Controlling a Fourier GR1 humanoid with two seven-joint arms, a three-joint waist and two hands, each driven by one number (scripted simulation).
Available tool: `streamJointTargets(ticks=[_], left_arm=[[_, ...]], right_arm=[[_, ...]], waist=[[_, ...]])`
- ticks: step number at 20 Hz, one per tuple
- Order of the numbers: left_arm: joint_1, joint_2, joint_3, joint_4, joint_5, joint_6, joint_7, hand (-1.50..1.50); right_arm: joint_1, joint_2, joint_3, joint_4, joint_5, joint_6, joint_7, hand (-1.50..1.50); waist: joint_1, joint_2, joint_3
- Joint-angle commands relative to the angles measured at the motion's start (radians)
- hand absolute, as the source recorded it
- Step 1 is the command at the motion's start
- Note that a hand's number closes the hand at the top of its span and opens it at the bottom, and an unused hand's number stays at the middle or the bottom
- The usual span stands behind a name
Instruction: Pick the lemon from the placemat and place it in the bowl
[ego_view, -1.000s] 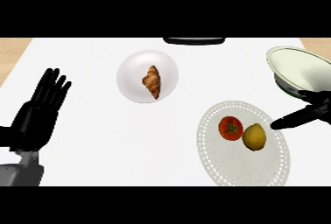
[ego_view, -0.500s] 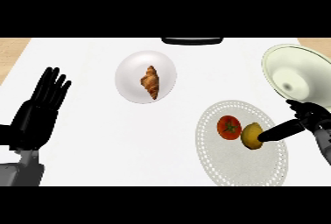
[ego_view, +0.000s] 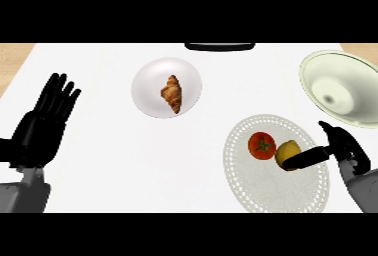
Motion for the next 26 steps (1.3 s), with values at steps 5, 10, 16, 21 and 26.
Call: streamJointTargets(ticks=[5, 10, 16, 21, 26], left_arm=[[-0.017, -0.004, 0.034, 0.021, 0.003, -0.032, 0.015, 0.00], [0.014, -0.052, 0.008, 0.027, -0.039, -0.039, -0.038, 0.00], [0.026, -0.056, 0.022, 0.016, -0.052, -0.049, -0.025, 0.00], [0.002, -0.048, 0.041, -0.035, -0.041, -0.031, 0.046, 0.00], [0.008, -0.041, 0.080, -0.035, -0.036, -0.055, 0.049, 0.00]], right_arm=[[-0.043, 0.041, -0.065, 0.111, -0.002, 0.067, 0.096, -1.50], [-0.031, 0.124, -0.046, 0.187, 0.050, 0.042, 0.042, -1.50], [-0.002, 0.158, -0.041, 0.234, 0.069, 0.071, 0.023, 1.50], [-0.073, 0.161, -0.010, 0.336, 0.120, 0.154, -0.100, 1.50], [-0.044, 0.152, -0.007, 0.239, 0.171, 0.184, -0.048, 1.50]], waist=[[0.002, 0.002, 0.000], [0.004, 0.002, 0.001], [0.002, 0.002, 0.000], [0.010, 0.003, 0.001], [0.001, 0.000, 0.000]])
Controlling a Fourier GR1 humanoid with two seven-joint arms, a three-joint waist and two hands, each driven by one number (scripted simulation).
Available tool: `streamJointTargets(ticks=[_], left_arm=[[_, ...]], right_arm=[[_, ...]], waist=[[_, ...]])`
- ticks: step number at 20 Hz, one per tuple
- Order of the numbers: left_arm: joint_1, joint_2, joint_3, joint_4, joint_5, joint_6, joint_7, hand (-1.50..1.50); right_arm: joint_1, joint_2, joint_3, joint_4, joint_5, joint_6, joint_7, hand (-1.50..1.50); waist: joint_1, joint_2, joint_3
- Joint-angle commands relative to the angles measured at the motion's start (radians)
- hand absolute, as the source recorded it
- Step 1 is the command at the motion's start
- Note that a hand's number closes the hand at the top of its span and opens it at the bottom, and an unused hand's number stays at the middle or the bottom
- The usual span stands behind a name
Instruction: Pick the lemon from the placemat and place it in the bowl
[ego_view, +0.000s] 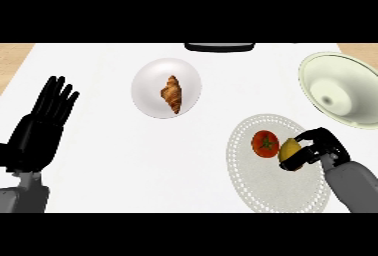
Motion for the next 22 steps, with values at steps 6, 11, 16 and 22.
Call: streamJointTargets(ticks=[6, 11, 16, 22], left_arm=[[-0.010, -0.004, -0.001, 0.014, 0.001, -0.018, 0.011, 0.00], [-0.006, -0.017, 0.000, 0.018, -0.004, 0.000, 0.009, 0.00], [0.013, 0.003, 0.039, 0.006, -0.005, 0.013, -0.001, 0.00], [0.087, 0.012, 0.050, -0.013, 0.003, -0.032, -0.031, 0.00]], right_arm=[[-0.021, -0.087, 0.233, -0.183, 0.094, 0.292, -0.440, 1.50], [-0.042, -0.249, 0.367, -0.374, 0.207, 0.379, -0.811, 1.50], [0.024, -0.519, 0.261, -0.468, 0.263, 0.254, -1.190, 1.50], [0.150, -0.687, -0.062, -0.420, 0.094, 0.087, -1.372, 1.50]], waist=[[0.021, -0.002, 0.013], [-0.005, -0.012, 0.015], [-0.050, -0.008, 0.015], [-0.043, -0.004, 0.012]])
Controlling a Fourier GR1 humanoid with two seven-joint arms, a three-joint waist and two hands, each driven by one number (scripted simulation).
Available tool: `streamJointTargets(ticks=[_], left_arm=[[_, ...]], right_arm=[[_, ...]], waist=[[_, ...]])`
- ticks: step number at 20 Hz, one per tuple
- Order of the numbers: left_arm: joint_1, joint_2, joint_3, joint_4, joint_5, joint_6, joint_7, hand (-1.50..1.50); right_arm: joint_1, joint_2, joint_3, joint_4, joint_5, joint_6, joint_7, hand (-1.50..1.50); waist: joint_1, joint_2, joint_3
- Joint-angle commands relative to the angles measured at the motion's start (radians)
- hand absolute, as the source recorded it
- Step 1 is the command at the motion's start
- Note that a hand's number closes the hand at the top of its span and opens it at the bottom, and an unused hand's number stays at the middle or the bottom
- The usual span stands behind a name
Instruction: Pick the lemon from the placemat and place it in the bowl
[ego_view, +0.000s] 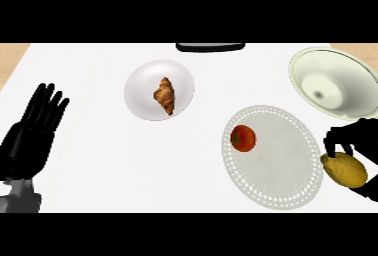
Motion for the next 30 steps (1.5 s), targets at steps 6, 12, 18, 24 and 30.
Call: streamJointTargets(ticks=[6, 12, 18, 24, 30], left_arm=[[0.016, -0.062, -0.051, -0.013, -0.058, 0.026, -0.036, 0.00], [-0.081, 0.010, 0.014, 0.021, 0.002, -0.027, 0.045, 0.00], [-0.051, -0.049, -0.050, -0.074, -0.033, 0.009, 0.075, 0.00], [-0.110, -0.063, -0.056, -0.052, -0.048, 0.026, 0.095, 0.00], [-0.065, -0.066, -0.051, -0.050, -0.052, -0.011, 0.043, 0.00]], right_arm=[[0.084, -0.115, -0.369, 0.135, -0.180, -0.092, -0.155, 1.50], [0.019, -0.105, -0.488, 0.296, -0.258, 0.013, -0.166, 1.50], [-0.214, 0.034, -0.441, 0.596, -0.157, 0.024, -0.212, 1.50], [-0.459, 0.158, -0.408, 0.852, -0.067, 0.023, -0.240, 1.50], [-0.630, 0.224, -0.398, 1.142, 0.035, -0.004, -0.339, 1.50]], waist=[[0.027, 0.010, -0.002], [0.051, 0.016, -0.002], [0.082, 0.020, -0.001], [0.106, 0.027, -0.001], [0.113, 0.029, 0.000]])
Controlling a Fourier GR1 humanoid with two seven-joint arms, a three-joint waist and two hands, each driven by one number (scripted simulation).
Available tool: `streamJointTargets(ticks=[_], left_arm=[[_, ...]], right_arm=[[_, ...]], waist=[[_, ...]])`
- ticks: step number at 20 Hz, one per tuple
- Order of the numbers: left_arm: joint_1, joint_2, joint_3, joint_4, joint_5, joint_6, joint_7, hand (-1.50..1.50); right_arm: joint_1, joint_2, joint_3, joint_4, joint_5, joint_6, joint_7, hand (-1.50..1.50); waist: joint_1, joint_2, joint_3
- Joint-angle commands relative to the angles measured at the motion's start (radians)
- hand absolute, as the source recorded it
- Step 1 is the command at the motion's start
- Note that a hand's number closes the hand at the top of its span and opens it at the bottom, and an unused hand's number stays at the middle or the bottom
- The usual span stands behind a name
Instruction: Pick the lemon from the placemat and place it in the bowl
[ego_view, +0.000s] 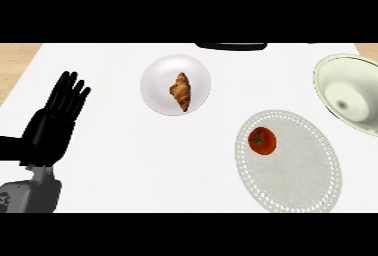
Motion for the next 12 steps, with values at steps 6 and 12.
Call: streamJointTargets(ticks=[6, 12], left_arm=[[-0.030, -0.017, -0.010, 0.050, -0.016, -0.013, -0.026, 0.00], [-0.052, -0.014, -0.011, 0.015, 0.005, -0.017, 0.010, 0.00]], right_arm=[[-0.171, 0.143, 0.085, 0.323, 0.180, -0.089, -0.034, 1.50], [-0.191, 0.174, 0.103, 0.463, 0.205, 0.019, -0.003, -1.50]], waist=[[0.025, 0.015, 0.001], [0.045, 0.024, 0.004]])
